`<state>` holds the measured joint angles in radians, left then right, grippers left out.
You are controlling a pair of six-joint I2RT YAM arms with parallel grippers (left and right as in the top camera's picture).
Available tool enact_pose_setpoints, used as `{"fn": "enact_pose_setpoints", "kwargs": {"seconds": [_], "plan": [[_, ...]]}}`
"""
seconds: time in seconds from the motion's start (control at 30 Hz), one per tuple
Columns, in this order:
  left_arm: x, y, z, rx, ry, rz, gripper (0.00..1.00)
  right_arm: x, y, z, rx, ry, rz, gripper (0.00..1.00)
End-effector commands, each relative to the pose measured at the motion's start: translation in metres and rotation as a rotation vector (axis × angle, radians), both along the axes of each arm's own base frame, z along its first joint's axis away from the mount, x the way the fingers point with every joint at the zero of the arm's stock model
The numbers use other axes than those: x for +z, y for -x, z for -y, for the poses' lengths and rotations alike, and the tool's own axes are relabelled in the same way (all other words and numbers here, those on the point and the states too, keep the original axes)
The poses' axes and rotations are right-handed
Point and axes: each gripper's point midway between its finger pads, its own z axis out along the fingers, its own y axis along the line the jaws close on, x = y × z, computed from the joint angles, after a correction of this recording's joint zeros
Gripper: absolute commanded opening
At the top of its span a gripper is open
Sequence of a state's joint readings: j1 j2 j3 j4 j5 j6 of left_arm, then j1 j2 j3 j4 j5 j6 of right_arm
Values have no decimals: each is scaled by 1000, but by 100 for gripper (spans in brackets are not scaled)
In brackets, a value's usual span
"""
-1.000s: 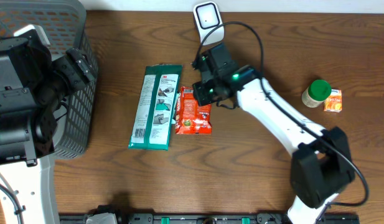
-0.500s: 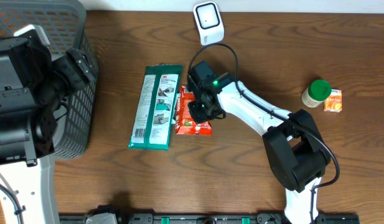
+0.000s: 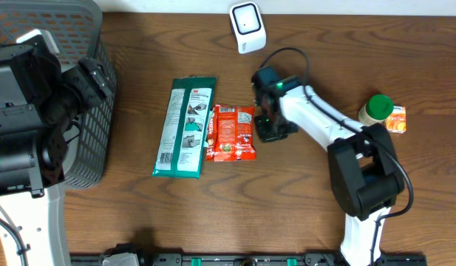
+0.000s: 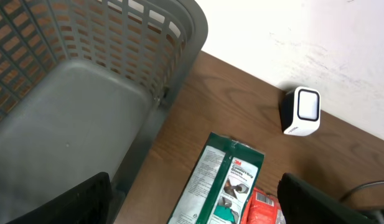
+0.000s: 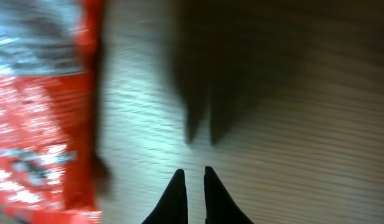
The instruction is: Scan the item barcode
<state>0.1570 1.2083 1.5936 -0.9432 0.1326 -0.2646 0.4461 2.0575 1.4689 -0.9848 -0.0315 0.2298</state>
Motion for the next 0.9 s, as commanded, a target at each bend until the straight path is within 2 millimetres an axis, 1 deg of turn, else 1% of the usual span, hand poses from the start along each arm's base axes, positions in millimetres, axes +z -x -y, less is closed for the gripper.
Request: {"fn": "enact_pose_setpoints", "kwargs": {"seconds": [0.0, 0.03, 0.1, 0.2, 0.23, 0.3, 0.37, 0.4, 0.43, 0.53, 0.6, 0.67, 0.8, 0.87], "plan": [[0, 0, 0, -6, -3, -2, 85, 34, -14, 3, -33, -88, 63, 11], [0, 0, 0, -6, -3, -2, 85, 43, -15, -3, -33, -134, 73, 14], [0, 0, 0, -6, -3, -2, 86, 68, -17, -23, 12, -263, 109, 20], [0, 0, 0, -6, -3, -2, 85, 98, -19, -47, 55, -375, 181, 26], [0, 0, 0, -6, -3, -2, 85, 107, -20, -56, 76, -402, 208, 32], [0, 0, 0, -6, -3, -2, 85, 116, -20, -72, 100, -437, 244, 41], [0, 0, 0, -6, -3, -2, 85, 120, -19, -89, 86, -465, 259, 54], [0, 0, 0, -6, -3, -2, 85, 118, -19, -99, 72, -480, 259, 58], [0, 0, 0, -6, -3, -2, 85, 117, -17, -106, 61, -492, 259, 59], [0, 0, 0, -6, -3, -2, 85, 109, -13, -132, 34, -523, 245, 58], [0, 0, 0, -6, -3, -2, 85, 102, -11, -146, 28, -535, 236, 58], [0, 0, 0, -6, -3, -2, 85, 92, -9, -157, 7, -541, 218, 57], [0, 0, 0, -6, -3, -2, 85, 70, -8, -171, -42, -549, 175, 57], [0, 0, 0, -6, -3, -2, 85, 58, -10, -176, -39, -558, 162, 57]]}}
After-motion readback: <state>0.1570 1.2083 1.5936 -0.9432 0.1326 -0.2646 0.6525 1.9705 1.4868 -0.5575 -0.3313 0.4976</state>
